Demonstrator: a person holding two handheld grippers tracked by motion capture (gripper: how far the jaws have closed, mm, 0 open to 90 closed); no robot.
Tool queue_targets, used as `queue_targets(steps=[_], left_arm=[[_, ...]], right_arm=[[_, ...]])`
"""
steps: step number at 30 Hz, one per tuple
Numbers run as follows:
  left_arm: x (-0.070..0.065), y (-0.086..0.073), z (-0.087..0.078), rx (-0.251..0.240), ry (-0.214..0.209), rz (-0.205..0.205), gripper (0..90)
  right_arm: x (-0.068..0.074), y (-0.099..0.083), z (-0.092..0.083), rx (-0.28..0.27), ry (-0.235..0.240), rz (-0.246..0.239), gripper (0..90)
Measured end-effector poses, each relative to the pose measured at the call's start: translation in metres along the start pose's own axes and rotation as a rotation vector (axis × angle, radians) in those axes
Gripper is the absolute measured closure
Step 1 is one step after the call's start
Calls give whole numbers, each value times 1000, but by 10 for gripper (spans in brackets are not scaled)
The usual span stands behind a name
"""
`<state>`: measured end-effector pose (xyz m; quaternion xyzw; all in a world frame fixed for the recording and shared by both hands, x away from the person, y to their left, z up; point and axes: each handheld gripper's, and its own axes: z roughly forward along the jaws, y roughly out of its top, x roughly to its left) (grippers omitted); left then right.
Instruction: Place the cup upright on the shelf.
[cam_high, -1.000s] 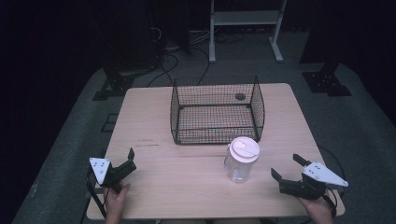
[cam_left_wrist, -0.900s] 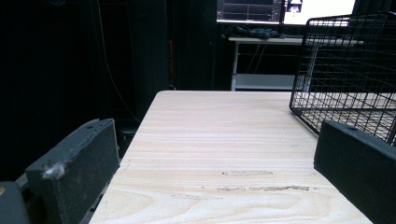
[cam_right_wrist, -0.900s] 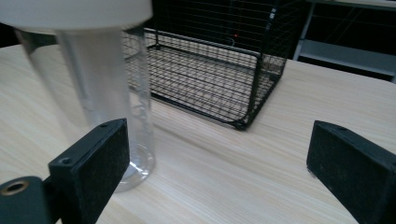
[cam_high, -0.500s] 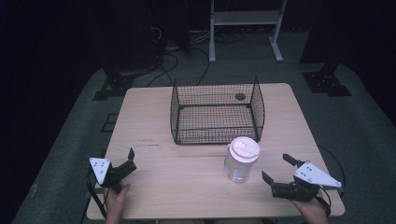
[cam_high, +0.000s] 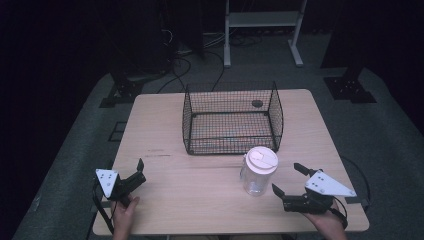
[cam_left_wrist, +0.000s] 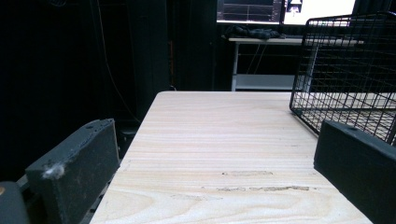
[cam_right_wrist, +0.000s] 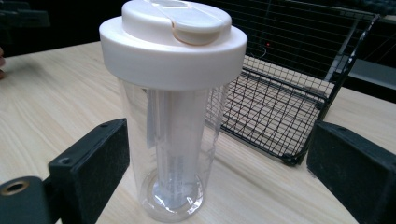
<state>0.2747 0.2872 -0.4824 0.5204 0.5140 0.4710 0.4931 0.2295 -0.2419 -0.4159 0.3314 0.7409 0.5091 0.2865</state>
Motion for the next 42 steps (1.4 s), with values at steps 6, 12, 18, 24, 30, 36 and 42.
queue_targets(steps=[6,12,18,24,30,36,42], left_arm=[[0,0,0,-1,-1,1,0],[0,0,0,-2,-1,1,0],[0,0,0,-2,-2,1,0],[0,0,0,-2,-2,2,0],[-1,0,0,-2,-4,4,0],[-1,0,0,-2,-4,4,0],[-1,0,0,-2,-5,4,0]], right_arm=[[5,8,8,-5,22,-20,22],[9,11,14,-4,40,-21,16],[11,12,22,-11,44,-12,8],[13,15,29,-29,60,-2,8],[13,18,36,-40,63,3,8],[16,20,46,-50,66,-1,8],[17,21,53,-55,73,-3,9]])
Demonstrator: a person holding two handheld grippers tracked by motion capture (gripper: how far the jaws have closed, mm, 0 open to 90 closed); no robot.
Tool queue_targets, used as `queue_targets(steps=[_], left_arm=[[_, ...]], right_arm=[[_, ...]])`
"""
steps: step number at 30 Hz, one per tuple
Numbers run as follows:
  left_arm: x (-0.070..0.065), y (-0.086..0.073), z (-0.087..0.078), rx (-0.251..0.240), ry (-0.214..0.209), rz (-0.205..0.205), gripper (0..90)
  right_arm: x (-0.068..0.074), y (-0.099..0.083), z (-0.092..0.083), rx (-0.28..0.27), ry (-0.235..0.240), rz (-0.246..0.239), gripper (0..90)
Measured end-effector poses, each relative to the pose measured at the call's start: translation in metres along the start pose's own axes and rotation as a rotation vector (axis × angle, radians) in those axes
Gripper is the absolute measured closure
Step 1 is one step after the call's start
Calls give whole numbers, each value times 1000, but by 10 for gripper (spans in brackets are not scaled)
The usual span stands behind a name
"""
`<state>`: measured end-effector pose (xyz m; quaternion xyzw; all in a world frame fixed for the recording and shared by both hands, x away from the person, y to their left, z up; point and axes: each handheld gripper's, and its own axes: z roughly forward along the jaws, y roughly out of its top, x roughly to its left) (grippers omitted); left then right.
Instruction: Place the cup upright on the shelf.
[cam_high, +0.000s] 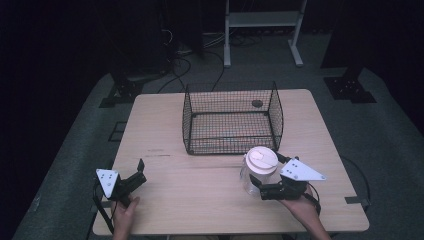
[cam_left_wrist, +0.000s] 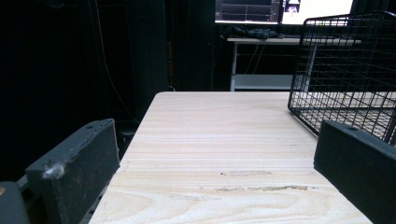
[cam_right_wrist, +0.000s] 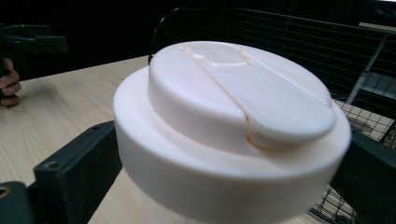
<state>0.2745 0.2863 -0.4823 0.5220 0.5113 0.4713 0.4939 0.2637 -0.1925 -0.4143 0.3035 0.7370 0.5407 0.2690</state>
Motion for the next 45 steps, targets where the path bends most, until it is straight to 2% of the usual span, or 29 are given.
queue_targets(steps=[10,27,32,37,45], left_arm=[[0,0,0,-1,0,-1,0],[0,0,0,-1,0,0,0],[0,0,0,-1,0,-1,0],[0,0,0,-1,0,0,0],[0,0,0,0,2,-1,0]], right_arm=[[-2,3,7,-8,0,-3,9],[-3,4,8,-6,19,-19,45],[0,6,7,-4,-3,-41,46],[-1,10,7,-4,8,-34,46],[-3,28,9,-21,12,-55,46]])
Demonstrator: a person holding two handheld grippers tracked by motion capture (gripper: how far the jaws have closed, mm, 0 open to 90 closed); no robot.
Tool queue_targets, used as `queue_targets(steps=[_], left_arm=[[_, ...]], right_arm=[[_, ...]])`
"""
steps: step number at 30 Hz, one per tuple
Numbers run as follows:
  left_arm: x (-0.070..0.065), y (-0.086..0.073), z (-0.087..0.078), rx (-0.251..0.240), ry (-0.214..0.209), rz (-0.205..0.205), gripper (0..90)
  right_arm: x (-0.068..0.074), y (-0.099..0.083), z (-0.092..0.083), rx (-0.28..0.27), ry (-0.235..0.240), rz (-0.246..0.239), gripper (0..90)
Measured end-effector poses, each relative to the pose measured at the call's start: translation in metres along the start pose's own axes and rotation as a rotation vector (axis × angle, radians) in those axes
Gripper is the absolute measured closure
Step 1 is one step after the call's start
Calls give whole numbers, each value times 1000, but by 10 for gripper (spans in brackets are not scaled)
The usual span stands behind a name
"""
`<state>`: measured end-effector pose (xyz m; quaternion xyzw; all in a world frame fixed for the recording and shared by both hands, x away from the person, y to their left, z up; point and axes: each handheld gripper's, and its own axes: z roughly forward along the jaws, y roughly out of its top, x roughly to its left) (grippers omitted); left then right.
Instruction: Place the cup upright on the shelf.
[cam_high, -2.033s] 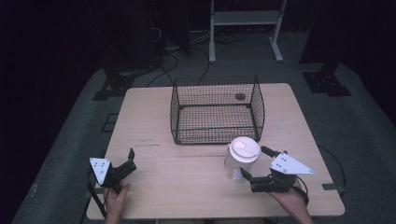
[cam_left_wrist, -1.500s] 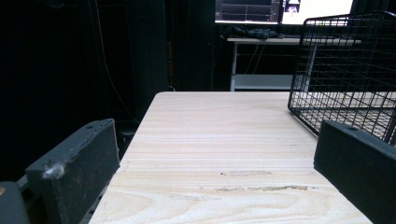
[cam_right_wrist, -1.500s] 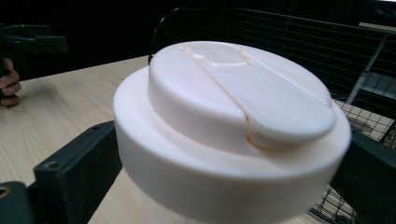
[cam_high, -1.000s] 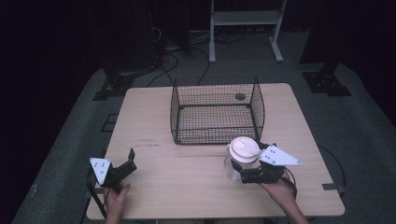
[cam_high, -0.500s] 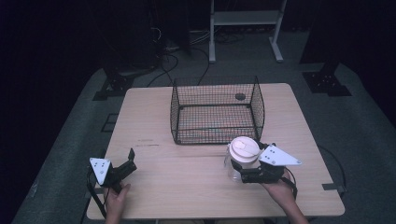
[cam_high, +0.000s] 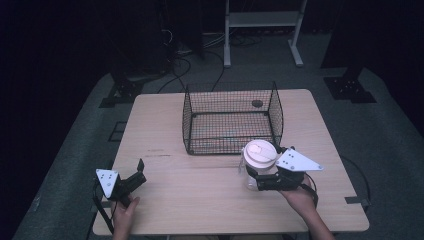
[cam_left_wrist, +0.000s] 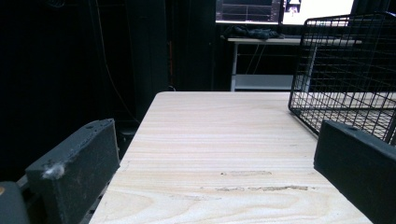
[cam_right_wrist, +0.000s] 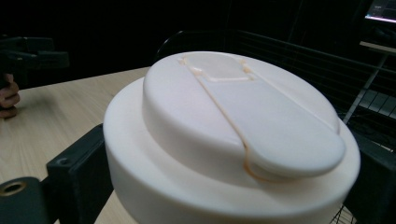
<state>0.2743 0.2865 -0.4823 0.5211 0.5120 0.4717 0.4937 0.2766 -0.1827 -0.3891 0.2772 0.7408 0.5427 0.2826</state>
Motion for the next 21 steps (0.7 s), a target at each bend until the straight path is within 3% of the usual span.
queue_targets(steps=[14,21], left_arm=[[0,0,0,0,-1,-2,0],[1,0,0,0,-2,-4,0]], right_arm=[[-17,35,2,-28,-18,12,47],[-22,53,6,-27,-21,-13,47]])
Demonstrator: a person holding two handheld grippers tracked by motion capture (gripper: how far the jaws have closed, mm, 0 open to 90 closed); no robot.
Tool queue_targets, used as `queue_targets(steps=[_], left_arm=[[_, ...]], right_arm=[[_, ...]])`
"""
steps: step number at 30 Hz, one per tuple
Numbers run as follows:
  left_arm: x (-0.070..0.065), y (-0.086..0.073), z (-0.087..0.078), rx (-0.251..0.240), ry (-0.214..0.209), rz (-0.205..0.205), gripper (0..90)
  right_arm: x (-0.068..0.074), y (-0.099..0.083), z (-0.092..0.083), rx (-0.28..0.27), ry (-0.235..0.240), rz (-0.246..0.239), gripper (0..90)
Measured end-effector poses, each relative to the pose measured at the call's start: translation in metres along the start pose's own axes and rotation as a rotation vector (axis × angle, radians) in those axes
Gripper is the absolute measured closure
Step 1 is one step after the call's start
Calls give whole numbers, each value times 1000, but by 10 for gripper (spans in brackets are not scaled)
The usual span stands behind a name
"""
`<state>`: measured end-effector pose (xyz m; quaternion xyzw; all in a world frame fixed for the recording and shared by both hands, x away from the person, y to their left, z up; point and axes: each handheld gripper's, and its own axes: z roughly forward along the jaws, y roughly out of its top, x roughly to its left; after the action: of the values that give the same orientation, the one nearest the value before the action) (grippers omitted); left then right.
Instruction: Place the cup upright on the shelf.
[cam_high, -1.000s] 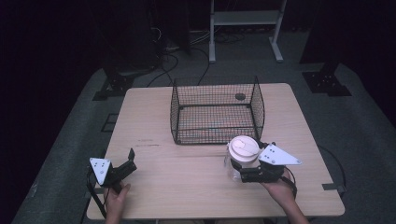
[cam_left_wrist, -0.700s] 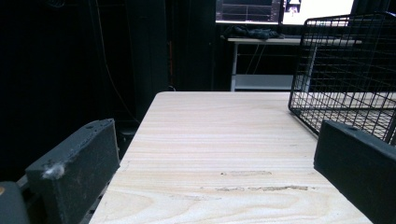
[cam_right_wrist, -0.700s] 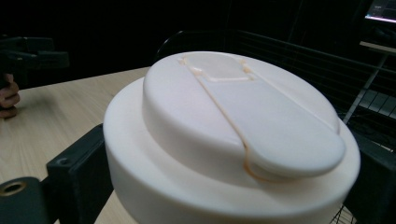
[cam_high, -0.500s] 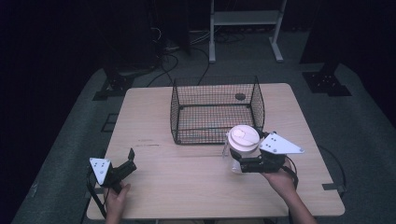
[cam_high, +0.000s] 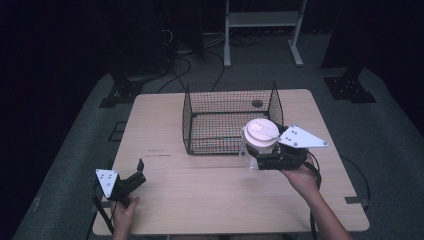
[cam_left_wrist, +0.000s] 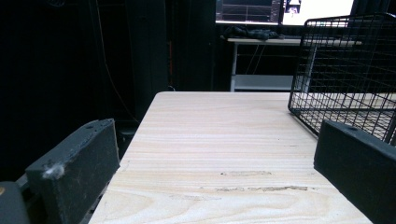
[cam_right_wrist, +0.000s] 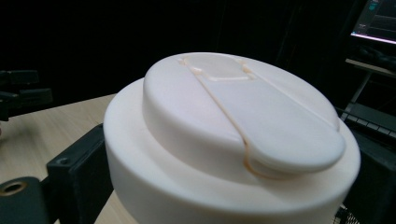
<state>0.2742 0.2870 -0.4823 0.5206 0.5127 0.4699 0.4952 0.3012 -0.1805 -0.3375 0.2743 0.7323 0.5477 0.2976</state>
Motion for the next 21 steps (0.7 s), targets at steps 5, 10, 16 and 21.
queue_targets(steps=[5,10,16,21], left_arm=[[0,0,0,0,-2,2,0],[0,0,0,-2,0,-1,0],[0,0,0,-2,1,0,0],[0,0,0,-2,0,-2,0]], right_arm=[[0,10,4,2,-1,-22,47],[-1,22,7,-6,0,-37,47],[-4,37,13,-19,-8,-45,47],[-7,43,16,-22,-19,-47,47]])
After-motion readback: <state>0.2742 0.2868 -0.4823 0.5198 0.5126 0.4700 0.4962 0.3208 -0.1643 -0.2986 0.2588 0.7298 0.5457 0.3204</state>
